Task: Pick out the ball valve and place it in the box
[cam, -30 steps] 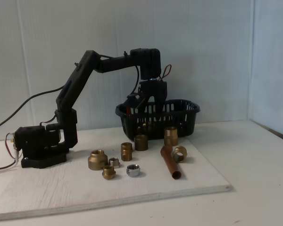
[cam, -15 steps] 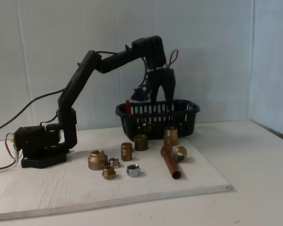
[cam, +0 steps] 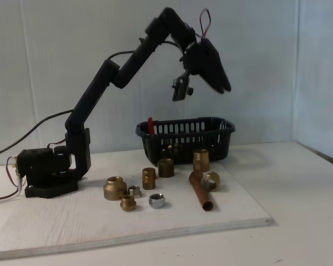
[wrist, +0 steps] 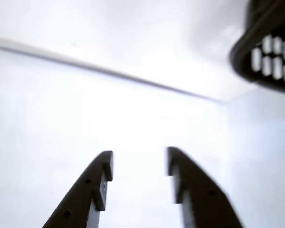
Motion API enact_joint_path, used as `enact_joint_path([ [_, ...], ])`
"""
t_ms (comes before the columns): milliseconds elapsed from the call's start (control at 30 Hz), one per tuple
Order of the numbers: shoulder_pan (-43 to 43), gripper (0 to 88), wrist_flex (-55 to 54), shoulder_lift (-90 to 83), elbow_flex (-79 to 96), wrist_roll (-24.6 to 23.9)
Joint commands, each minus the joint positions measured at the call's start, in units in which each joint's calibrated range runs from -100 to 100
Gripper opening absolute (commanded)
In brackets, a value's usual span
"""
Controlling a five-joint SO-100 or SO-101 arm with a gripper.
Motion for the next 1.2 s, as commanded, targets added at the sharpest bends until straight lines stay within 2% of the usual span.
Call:
enact_joint_path([
  [0,1.8,2.9,0.2,-2.3,-6.8,0.4],
  [200,4.1,1.3,0.3,-2.7,-12.8,-0.5],
  [533,4.1,1.7,-0.6,-2.3,-13.3,-7.3],
  [833,0.5,1.4,-6.6,-2.2,-12.8,-19.0],
  [967,-1.4,1.4,-13.5,-2.2,-13.3,-29.2],
  [1167,0.8,1.4,-22.0,-2.3,-13.2,-55.0],
])
